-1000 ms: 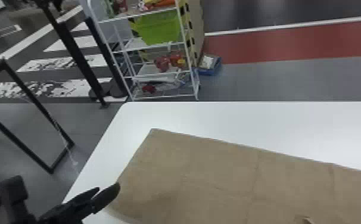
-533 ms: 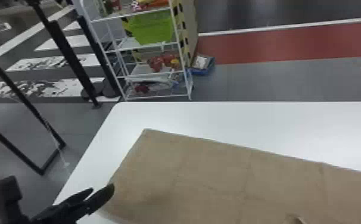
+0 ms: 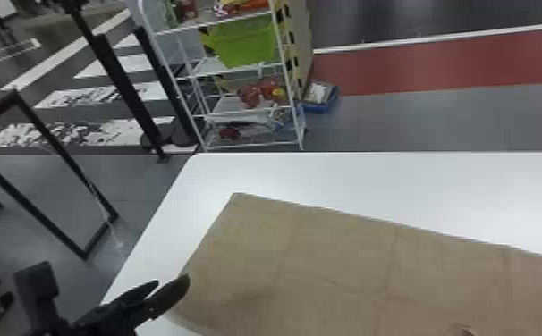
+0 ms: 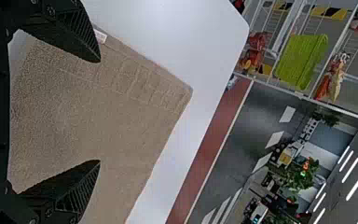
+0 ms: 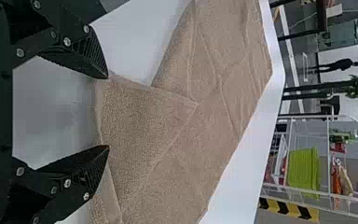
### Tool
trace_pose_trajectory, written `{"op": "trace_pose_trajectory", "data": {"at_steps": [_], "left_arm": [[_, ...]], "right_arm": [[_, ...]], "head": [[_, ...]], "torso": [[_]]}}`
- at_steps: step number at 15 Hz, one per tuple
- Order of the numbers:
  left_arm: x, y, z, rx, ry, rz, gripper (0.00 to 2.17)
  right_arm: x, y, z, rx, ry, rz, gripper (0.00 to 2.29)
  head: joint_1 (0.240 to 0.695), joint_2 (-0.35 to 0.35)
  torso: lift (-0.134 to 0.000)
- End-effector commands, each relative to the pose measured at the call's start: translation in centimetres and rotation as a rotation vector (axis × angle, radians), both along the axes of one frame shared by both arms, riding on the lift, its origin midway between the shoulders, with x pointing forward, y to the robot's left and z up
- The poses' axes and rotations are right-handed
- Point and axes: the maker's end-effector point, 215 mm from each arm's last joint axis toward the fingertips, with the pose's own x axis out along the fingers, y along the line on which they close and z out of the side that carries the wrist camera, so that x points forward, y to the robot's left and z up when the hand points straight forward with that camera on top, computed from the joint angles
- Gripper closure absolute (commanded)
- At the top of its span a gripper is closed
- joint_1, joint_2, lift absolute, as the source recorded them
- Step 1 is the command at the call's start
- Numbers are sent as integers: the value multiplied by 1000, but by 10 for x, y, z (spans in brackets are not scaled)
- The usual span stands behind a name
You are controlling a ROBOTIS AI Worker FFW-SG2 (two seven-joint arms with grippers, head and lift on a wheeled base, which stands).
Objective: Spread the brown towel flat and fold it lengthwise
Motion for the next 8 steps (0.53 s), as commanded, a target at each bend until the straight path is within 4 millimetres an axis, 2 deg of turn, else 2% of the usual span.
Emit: {"op": "trace_pose_trajectory", "data": {"at_steps": [1, 4, 8], "left_arm": [[0, 0, 0, -1, -3, 1, 137], [-2, 2, 1, -1, -2, 3, 137], [-5, 3, 1, -3, -1, 0, 137]], "right_arm": [[-1, 9, -8, 3, 16, 11, 437], [2, 18, -15, 1, 29, 19, 569], [5, 13, -12, 6, 25, 10, 1231]], "head": [[695, 343], [695, 350], [695, 350]], "torso": [[-123], [-123], [-123]]}}
